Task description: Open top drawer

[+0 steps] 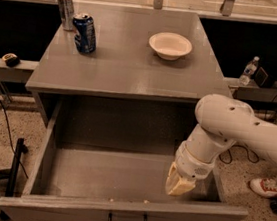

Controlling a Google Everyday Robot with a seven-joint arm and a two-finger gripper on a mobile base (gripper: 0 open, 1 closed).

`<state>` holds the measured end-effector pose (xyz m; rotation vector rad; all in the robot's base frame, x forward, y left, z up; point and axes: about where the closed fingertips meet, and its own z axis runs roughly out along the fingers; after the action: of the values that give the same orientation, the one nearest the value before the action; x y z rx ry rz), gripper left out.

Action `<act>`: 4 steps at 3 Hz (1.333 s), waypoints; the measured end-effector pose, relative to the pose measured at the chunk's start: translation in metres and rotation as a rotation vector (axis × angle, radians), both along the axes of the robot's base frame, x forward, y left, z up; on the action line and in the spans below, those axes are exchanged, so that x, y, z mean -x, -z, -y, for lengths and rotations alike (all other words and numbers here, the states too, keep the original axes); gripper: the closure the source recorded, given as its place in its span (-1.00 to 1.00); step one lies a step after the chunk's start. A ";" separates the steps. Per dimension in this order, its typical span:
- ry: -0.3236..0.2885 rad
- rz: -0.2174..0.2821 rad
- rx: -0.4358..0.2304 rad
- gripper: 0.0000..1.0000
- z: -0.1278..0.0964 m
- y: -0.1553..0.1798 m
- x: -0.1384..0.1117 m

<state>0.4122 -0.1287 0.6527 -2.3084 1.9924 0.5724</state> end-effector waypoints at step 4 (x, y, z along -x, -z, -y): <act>0.013 0.183 -0.098 1.00 0.012 -0.053 0.013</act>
Offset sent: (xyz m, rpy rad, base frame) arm -0.0780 -0.0227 0.0070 0.1150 -0.0191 -0.0440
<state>0.3991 -0.1407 0.7054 -2.2021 1.8528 0.4305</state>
